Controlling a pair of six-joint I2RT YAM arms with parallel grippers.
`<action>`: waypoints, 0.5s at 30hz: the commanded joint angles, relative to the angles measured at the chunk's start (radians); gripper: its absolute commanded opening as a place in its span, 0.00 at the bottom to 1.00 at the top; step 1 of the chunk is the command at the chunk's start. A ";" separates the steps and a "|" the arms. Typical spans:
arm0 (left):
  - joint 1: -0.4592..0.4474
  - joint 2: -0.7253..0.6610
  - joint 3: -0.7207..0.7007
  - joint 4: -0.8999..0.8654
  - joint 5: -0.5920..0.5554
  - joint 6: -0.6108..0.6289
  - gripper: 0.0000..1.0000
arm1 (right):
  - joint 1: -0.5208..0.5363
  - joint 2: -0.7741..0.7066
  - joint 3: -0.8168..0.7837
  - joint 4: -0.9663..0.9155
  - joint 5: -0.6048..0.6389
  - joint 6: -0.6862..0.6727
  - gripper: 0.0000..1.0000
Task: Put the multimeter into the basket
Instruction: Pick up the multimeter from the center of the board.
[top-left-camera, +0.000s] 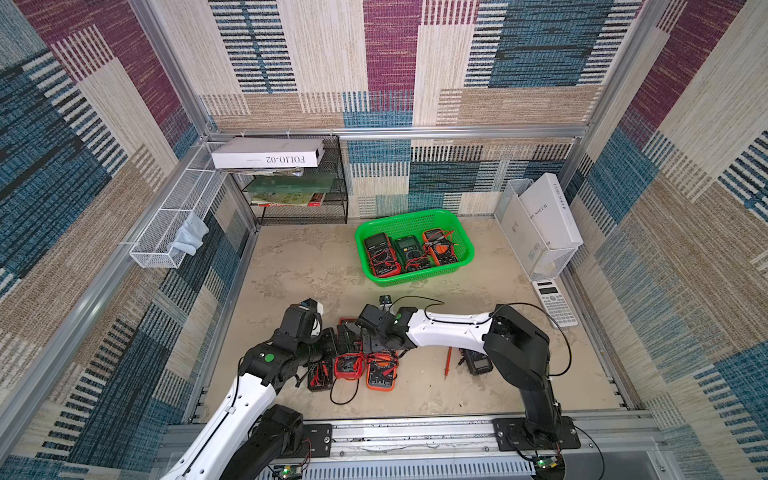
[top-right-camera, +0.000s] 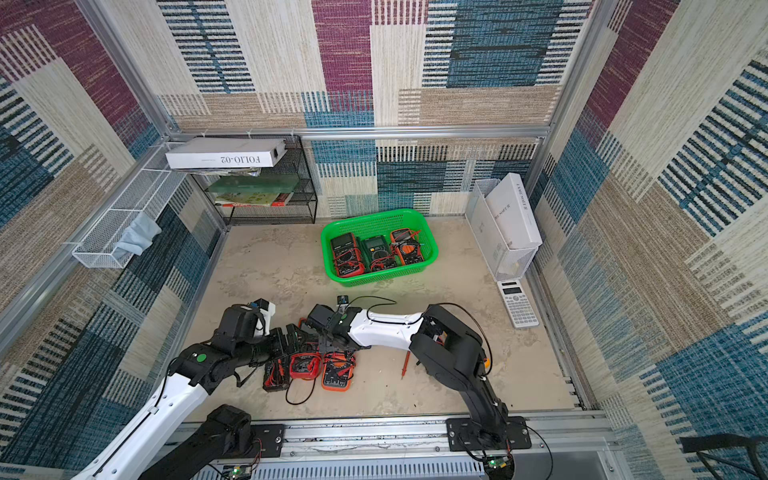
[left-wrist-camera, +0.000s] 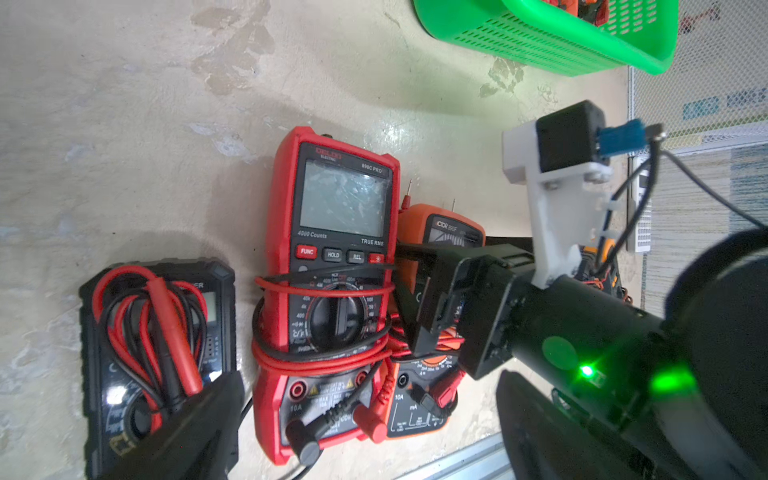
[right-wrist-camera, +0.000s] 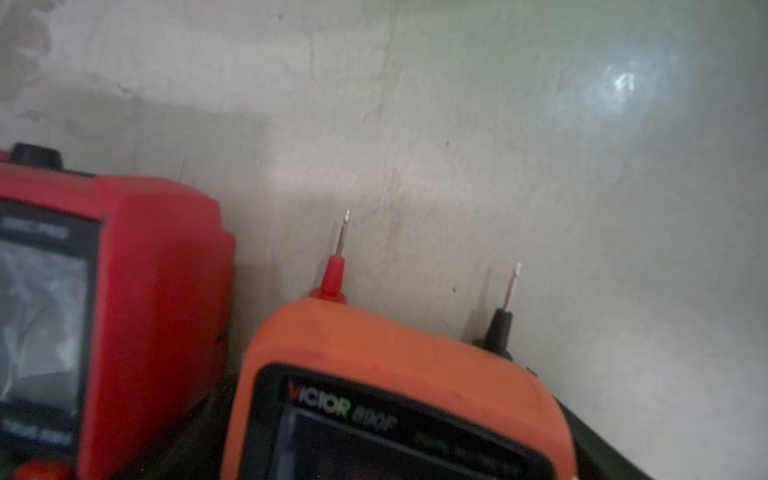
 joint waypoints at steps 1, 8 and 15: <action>0.000 0.005 0.008 -0.003 0.010 0.015 1.00 | -0.002 0.015 -0.004 -0.002 -0.033 -0.006 1.00; 0.001 0.011 0.016 -0.013 0.008 0.015 1.00 | -0.002 0.008 -0.012 0.020 -0.041 -0.016 0.85; 0.001 0.023 0.015 0.004 0.011 0.006 1.00 | -0.002 -0.039 -0.026 0.014 -0.005 -0.035 0.76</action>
